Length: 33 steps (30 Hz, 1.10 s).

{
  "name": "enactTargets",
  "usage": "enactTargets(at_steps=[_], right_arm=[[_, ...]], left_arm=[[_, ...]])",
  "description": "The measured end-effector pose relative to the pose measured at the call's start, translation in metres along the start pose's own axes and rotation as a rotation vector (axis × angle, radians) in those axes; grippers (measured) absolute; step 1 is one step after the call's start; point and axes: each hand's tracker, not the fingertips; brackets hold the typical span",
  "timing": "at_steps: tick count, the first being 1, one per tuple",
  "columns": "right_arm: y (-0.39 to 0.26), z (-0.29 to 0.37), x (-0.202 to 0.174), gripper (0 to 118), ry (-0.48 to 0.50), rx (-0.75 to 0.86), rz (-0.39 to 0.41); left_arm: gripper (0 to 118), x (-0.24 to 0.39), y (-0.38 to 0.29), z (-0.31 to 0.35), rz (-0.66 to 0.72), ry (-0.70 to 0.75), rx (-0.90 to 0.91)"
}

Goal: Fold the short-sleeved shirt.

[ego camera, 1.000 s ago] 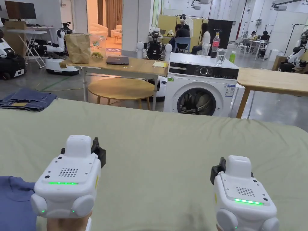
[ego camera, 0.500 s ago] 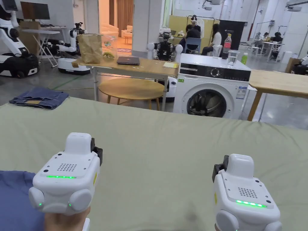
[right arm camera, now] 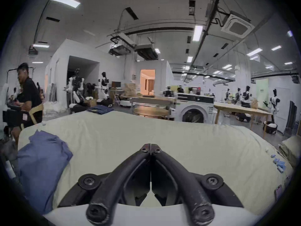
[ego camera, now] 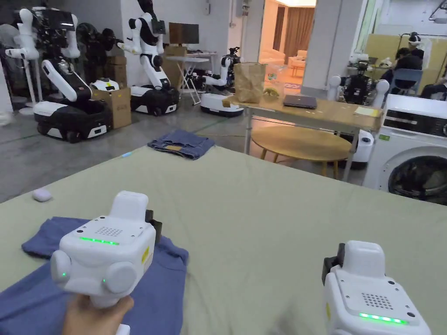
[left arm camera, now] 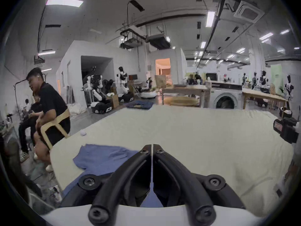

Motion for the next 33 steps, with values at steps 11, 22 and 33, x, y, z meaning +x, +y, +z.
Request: enactTargets(at_steps=[11, 22, 33], right_arm=[[-0.026, -0.006, -0.028, 0, 0.07, -0.063, 0.062], [-0.036, -0.007, -0.009, 0, 0.042, -0.115, 0.071], [-0.04, -0.001, 0.006, 0, 0.022, -0.134, 0.07]], left_arm=[[80, -0.058, -0.033, -0.04, 0.08, -0.127, -0.438], [84, -0.028, -0.094, -0.112, 0.072, -0.17, -0.797], [13, -0.009, -0.085, -0.094, -0.107, -0.15, -0.695]])
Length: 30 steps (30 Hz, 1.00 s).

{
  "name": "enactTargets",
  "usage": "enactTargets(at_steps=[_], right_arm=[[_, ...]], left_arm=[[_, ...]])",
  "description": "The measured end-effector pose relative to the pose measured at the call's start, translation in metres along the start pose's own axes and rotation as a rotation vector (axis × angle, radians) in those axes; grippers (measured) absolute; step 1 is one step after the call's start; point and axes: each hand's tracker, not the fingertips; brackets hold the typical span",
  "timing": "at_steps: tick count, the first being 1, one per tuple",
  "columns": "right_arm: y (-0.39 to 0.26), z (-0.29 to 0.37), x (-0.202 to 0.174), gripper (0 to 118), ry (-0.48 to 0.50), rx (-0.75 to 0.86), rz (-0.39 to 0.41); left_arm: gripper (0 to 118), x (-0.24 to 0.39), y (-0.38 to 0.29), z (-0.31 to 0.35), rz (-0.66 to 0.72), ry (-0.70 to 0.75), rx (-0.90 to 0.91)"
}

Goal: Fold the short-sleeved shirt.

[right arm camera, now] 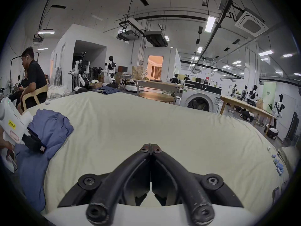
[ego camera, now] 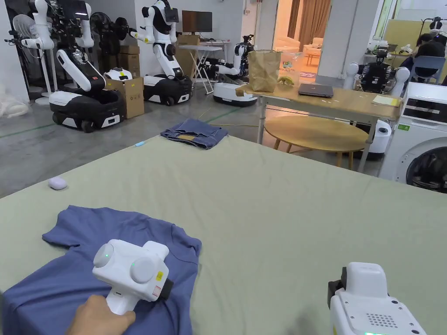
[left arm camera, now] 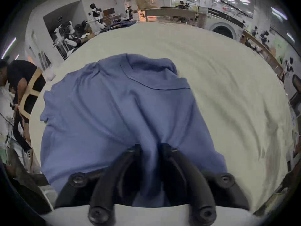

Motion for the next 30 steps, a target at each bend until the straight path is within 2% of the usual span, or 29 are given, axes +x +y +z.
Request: enactTargets(at_steps=[1, 3, 6, 11, 13, 17, 23, 30], right_arm=[[0.0, 0.001, 0.001, 0, -0.001, 0.001, 0.0], [-0.001, 0.003, 0.003, 0, -0.004, 0.0, -0.002], [-0.001, 0.005, 0.008, 0, -0.01, -0.001, -0.005], [0.002, 0.011, 0.022, 0, -0.033, 0.012, -0.035], [0.004, 0.014, 0.029, 0, -0.046, 0.021, -0.05], [0.009, 0.022, 0.046, 0, -0.071, 0.035, -0.068], [0.017, 0.037, 0.073, 0, -0.116, 0.067, -0.087], [0.027, 0.062, 0.114, 0, -0.186, 0.104, -0.102]], left_arm=[[6, -0.005, -0.001, 0.001, 0.026, -0.015, 0.016], [3, -0.017, -0.005, 0.006, 0.105, -0.071, 0.053], [2, -0.026, -0.008, 0.02, 0.148, -0.082, 0.136], [2, -0.028, -0.006, 0.056, 0.145, -0.095, 0.292], [2, -0.033, 0.001, 0.069, 0.163, -0.158, 0.3], [2, -0.04, 0.019, 0.097, 0.257, -0.174, 0.415], [2, -0.009, 0.055, 0.148, 0.181, -0.227, 0.538], [2, 0.081, 0.109, 0.198, -0.015, -0.353, 0.623]])
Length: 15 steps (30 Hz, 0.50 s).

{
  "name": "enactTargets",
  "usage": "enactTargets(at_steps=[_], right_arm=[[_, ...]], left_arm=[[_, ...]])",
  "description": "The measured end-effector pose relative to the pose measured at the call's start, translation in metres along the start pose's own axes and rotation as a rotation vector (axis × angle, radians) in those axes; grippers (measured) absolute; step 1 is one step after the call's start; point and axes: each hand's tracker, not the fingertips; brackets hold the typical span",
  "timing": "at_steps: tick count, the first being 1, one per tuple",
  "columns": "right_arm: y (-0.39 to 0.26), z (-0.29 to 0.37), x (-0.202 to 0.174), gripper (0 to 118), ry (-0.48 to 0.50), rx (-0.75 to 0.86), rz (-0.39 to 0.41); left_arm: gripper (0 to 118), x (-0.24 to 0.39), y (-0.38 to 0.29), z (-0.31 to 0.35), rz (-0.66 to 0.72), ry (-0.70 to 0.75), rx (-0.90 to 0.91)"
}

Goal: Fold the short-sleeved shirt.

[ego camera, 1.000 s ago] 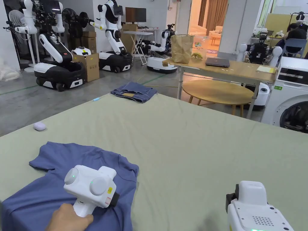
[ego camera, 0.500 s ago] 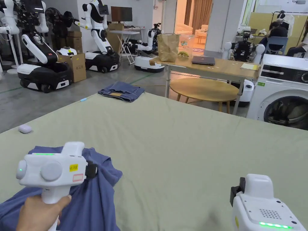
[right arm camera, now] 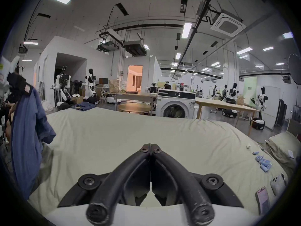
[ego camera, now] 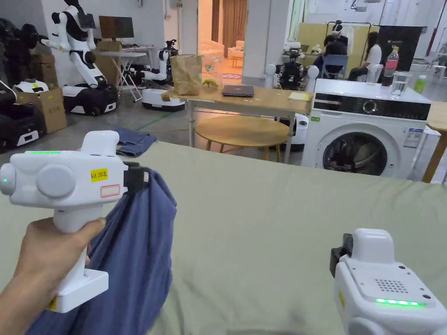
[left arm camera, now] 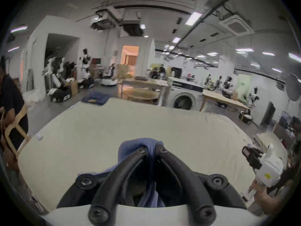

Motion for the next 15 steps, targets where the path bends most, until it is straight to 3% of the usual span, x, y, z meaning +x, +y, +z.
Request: enactTargets(at_steps=[8, 15], right_arm=[[0.004, 0.022, 0.062, 0, -0.109, 0.015, -0.028], [-0.006, 0.045, 0.119, 0, -0.228, -0.004, -0.048]], left_arm=[[2, 0.132, 0.035, -0.058, -0.108, -0.267, 0.014], [2, 0.253, 0.014, -0.11, -0.196, -0.495, -0.058]])
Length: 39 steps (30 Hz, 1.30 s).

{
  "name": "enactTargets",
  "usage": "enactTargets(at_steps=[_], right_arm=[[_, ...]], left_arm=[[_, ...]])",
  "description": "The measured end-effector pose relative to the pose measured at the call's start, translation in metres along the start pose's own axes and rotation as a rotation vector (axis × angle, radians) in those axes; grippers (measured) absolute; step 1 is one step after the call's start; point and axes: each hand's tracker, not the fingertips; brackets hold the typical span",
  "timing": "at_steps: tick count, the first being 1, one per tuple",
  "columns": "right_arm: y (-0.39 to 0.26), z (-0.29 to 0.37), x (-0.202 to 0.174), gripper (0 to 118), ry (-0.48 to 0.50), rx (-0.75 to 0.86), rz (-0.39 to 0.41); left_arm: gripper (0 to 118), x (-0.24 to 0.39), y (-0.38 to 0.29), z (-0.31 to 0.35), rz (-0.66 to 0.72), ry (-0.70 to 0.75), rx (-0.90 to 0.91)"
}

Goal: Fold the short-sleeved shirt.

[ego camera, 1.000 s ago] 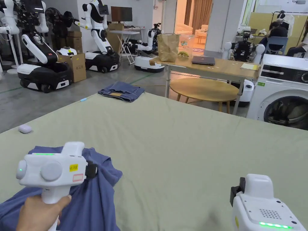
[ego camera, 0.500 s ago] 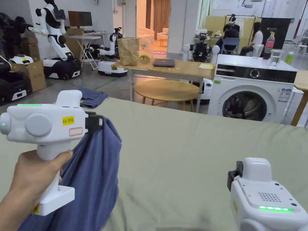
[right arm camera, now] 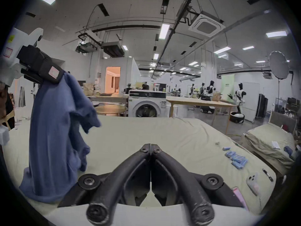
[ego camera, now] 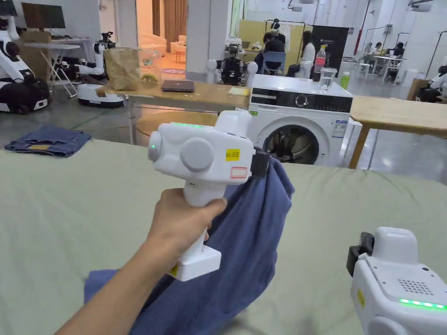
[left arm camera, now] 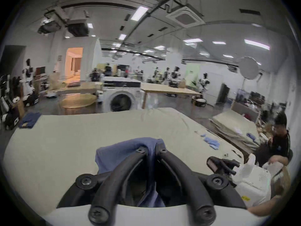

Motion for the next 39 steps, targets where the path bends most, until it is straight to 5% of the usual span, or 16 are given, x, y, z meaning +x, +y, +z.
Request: enactTargets(at_steps=[12, 18, 20, 25, 30, 39], right_arm=[[-0.024, 0.013, 0.066, 0, -0.132, -0.076, -0.016], [-0.028, 0.013, 0.069, 0, -0.127, -0.1, -0.04], [-0.025, 0.013, 0.065, 0, -0.117, -0.098, -0.041], [-0.018, 0.014, 0.046, 0, -0.07, -0.065, -0.027], [-0.014, 0.01, 0.02, 0, -0.008, -0.043, -0.015], [-0.01, -0.003, -0.032, 0, 0.104, -0.034, 0.007]], left_arm=[[4, 0.071, -0.092, -0.098, -0.003, -0.158, -0.249], [62, 0.067, -0.092, -0.077, -0.034, -0.067, -0.186], [62, 0.057, -0.086, -0.064, 0.003, -0.057, -0.145], [62, 0.021, -0.085, -0.021, 0.072, 0.01, -0.062], [2, -0.011, -0.107, 0.021, 0.072, 0.152, -0.014], [0, -0.084, -0.151, 0.078, 0.208, 0.332, -0.04]])
